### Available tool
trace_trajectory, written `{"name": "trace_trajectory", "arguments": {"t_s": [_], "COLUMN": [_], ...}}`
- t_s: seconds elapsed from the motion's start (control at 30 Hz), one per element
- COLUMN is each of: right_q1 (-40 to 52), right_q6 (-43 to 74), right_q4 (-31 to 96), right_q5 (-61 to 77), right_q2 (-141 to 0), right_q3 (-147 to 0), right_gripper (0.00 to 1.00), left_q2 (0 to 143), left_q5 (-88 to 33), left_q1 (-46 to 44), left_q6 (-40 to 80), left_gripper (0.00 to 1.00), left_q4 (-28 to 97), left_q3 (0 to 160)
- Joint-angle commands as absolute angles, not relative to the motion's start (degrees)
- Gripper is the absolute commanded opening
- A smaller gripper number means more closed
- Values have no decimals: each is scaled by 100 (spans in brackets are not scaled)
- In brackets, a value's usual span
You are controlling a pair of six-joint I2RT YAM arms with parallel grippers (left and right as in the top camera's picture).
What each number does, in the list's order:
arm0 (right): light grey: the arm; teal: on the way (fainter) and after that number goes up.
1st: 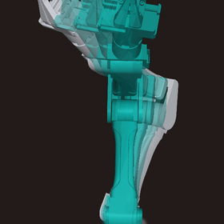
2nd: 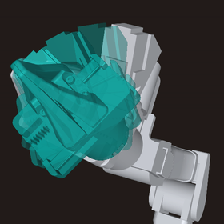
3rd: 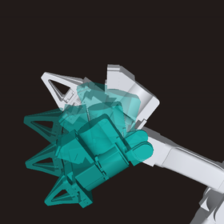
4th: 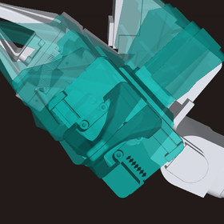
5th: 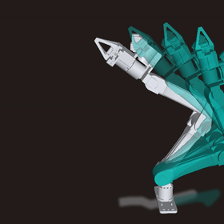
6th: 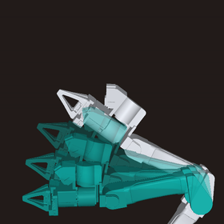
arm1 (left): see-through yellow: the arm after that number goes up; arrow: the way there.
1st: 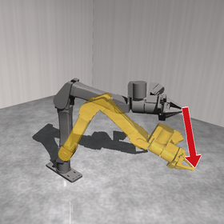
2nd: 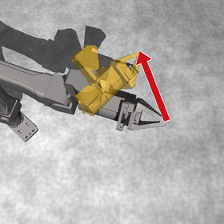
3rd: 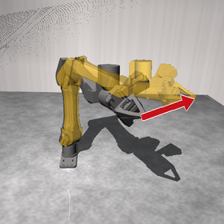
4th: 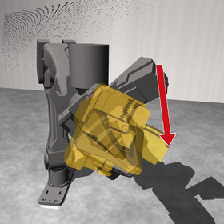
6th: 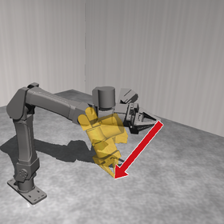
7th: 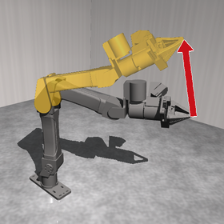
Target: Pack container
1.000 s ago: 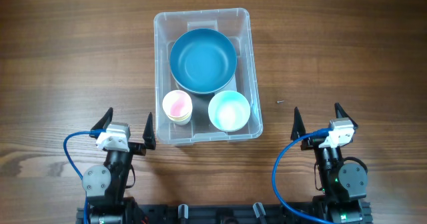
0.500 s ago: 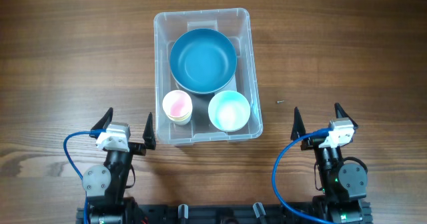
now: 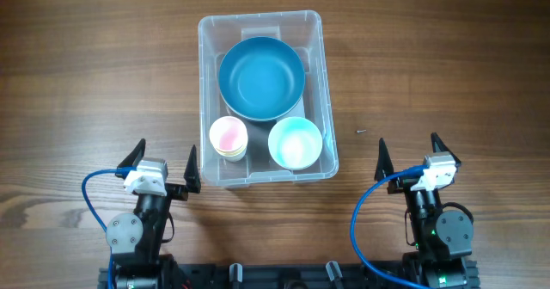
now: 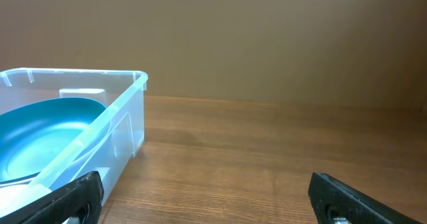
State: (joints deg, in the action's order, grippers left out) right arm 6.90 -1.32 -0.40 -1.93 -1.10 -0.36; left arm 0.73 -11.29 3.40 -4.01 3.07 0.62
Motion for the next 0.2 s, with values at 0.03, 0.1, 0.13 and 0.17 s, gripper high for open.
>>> {"name": "trace_trajectory", "arguments": {"t_s": [0.03, 0.1, 0.13, 0.17], "right_q1": [661, 661, 661, 661], "right_q6": [-137, -137, -137, -134], "right_q4": [-58, -58, -58, -58], "right_q5": [-141, -141, -141, -141], "right_q2": [-97, -95, -97, -97], "right_q3": [-30, -30, -30, -30], "right_gripper": [100, 100, 100, 100], "left_q2": [16, 16, 16, 16], "left_q5": [-1262, -1262, -1262, -1262], "left_q1": [362, 362, 362, 362], "left_q6": [-364, -364, -364, -364], "left_gripper": [100, 100, 100, 100], "left_q4": [327, 327, 327, 327], "left_q3": [32, 32, 32, 32]}}
